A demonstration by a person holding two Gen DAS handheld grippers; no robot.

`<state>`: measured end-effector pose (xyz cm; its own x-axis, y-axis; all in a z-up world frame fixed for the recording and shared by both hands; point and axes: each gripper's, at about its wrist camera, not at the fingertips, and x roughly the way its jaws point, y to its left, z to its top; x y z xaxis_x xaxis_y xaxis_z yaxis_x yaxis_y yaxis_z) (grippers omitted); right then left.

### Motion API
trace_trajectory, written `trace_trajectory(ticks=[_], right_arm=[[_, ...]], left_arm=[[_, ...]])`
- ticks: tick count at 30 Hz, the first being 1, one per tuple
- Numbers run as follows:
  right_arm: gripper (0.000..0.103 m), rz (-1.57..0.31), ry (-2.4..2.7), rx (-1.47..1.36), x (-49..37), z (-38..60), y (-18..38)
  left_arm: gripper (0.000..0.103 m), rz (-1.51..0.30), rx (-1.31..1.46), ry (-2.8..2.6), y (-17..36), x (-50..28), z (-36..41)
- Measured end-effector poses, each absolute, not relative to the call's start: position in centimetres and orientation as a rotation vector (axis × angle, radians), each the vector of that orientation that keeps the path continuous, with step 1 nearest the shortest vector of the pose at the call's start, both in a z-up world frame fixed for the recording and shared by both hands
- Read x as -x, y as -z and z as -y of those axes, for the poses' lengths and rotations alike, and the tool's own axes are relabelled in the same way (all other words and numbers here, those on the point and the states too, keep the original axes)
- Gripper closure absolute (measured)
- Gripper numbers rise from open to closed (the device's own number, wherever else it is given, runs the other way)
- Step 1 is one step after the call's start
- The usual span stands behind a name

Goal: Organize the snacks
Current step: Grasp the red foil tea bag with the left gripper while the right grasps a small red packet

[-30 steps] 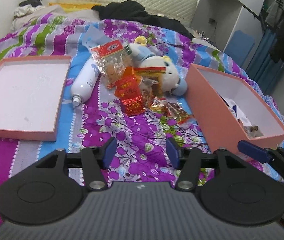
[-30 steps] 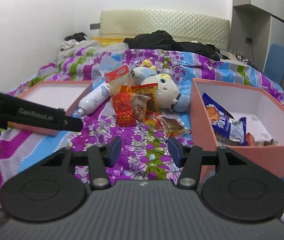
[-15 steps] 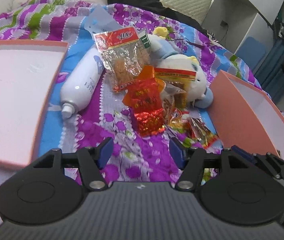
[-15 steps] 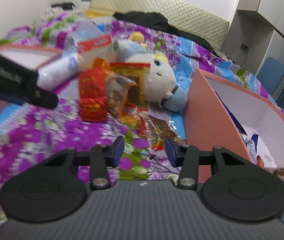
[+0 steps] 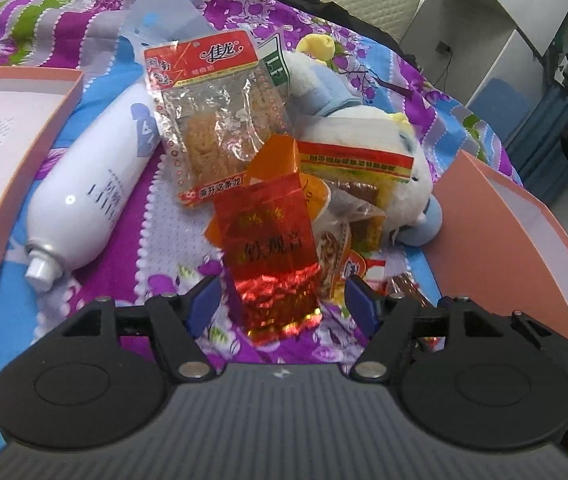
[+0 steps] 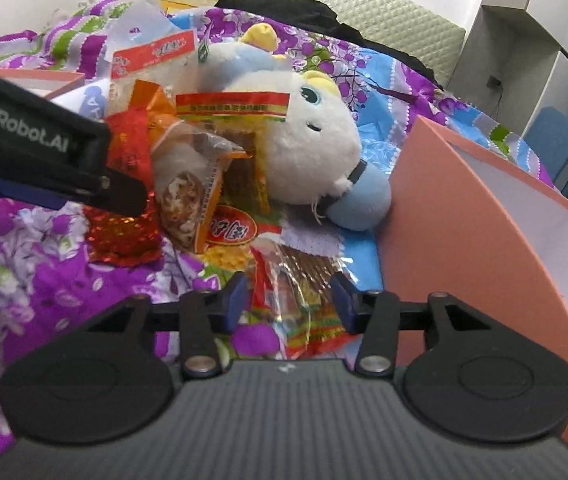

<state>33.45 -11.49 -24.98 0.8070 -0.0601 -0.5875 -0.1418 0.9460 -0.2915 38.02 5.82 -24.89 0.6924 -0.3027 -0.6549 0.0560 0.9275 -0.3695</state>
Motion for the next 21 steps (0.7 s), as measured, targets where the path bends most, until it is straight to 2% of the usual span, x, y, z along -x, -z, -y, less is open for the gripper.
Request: trace_trajectory(ticks=[5, 10, 12, 13, 14, 15, 20, 21], right_arm=[[0.048, -0.664, -0.045, 0.313, -35.2, 11.8, 26.2], [0.049, -0.681, -0.06, 0.265, -35.6, 12.4, 26.8], [0.058, -0.684, -0.056, 0.243, -35.7, 12.8, 26.8], [0.06, -0.684, -0.056, 0.237, -35.6, 12.8, 26.8], [0.068, -0.682, -0.06, 0.236, -35.5, 12.8, 26.7], [0.07, -0.677, -0.053, 0.246, -35.4, 12.7, 26.7], [0.075, -0.663, -0.04, 0.235, -35.0, 12.7, 25.8], [0.081, -0.653, -0.039, 0.232, -34.7, 12.8, 25.5]], left_arm=[[0.03, -0.757, 0.307, 0.22, 25.4, -38.9, -5.2], [0.031, -0.814, 0.327, 0.208, 26.6, -39.8, -4.9], [0.032, -0.827, 0.329, 0.217, 26.9, -39.8, -4.6], [0.037, -0.834, 0.326, 0.22, 27.0, -39.9, -4.4], [0.041, -0.841, 0.315, 0.21, 27.1, -39.9, -4.2], [0.045, -0.845, 0.299, 0.2, 27.1, -39.8, -4.1], [0.046, -0.838, 0.293, 0.191, 26.3, -39.2, -4.1], [0.046, -0.833, 0.286, 0.189, 26.0, -39.0, -4.1]])
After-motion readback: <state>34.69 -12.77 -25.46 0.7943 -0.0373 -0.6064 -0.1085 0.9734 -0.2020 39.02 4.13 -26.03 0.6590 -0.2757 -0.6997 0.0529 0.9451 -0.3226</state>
